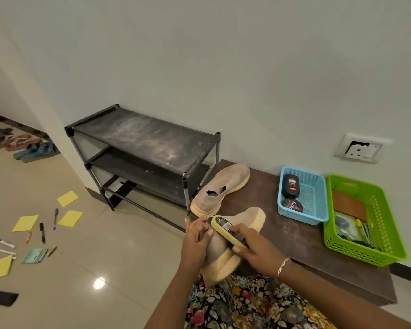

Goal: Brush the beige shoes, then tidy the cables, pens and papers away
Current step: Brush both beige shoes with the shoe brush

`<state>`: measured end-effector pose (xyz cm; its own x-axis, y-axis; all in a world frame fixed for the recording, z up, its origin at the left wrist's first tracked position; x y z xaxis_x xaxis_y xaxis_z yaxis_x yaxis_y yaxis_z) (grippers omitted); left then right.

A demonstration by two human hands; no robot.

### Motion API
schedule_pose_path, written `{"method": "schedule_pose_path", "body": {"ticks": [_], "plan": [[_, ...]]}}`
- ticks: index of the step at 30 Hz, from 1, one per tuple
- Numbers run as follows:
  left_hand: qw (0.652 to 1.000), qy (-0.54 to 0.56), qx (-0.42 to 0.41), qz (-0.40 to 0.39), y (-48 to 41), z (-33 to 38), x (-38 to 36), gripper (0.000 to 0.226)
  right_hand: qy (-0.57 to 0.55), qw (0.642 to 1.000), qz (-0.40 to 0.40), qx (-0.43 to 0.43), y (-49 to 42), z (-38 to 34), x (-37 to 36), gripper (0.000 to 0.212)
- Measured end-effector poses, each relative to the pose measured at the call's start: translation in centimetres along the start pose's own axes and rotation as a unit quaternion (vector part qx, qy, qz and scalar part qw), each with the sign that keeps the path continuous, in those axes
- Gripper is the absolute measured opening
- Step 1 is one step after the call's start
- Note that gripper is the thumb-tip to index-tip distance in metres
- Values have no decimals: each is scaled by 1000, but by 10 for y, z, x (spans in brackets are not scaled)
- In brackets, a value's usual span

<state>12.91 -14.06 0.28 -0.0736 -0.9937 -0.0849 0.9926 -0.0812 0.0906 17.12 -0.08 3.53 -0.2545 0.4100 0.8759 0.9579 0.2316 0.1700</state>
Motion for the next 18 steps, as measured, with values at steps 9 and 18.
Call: {"method": "schedule_pose_path", "body": {"ticks": [9, 18], "plan": [[1000, -21, -13, -18, 5, 9, -8, 25, 116, 983, -66, -126, -40, 90, 16, 39], [999, -15, -32, -10, 6, 7, -12, 17, -100, 995, 2, -3, 22, -19, 1, 30]]}}
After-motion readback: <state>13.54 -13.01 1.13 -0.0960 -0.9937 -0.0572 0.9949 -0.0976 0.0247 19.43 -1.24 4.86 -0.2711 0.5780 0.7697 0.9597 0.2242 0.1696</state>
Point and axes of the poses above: each hand's wrist, its own y-axis away from the middle knuckle, its own x-axis out of the back of the hand, z = x × y, the point moved 10 cm from there along -y, towards the middle knuckle, and after that the axes turned 14 degrees about y, right-handed, at the moved point
